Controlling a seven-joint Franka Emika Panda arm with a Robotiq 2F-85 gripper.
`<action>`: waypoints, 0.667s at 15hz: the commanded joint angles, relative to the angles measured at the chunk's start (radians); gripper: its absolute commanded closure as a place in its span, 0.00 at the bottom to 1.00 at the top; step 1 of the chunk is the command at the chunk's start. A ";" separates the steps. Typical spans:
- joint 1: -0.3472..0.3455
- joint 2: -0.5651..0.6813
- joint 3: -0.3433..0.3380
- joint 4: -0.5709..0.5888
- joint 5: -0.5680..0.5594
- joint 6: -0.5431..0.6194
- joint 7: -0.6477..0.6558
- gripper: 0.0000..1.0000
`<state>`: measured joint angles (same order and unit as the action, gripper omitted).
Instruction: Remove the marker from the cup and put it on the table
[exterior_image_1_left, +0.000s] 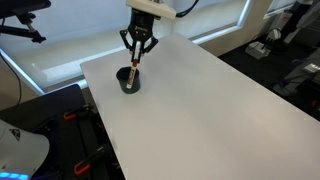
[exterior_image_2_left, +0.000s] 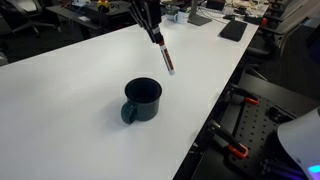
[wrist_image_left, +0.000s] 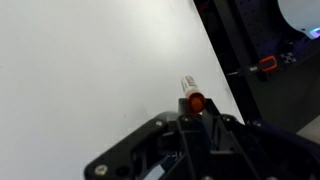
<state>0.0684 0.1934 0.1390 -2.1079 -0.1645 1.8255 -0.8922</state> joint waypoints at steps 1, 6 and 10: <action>-0.012 -0.088 -0.018 -0.142 0.004 0.071 0.024 0.95; -0.039 -0.124 -0.051 -0.292 0.001 0.208 -0.003 0.95; -0.072 -0.122 -0.088 -0.402 -0.001 0.360 -0.042 0.95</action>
<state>0.0193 0.1138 0.0718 -2.4131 -0.1641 2.0871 -0.9036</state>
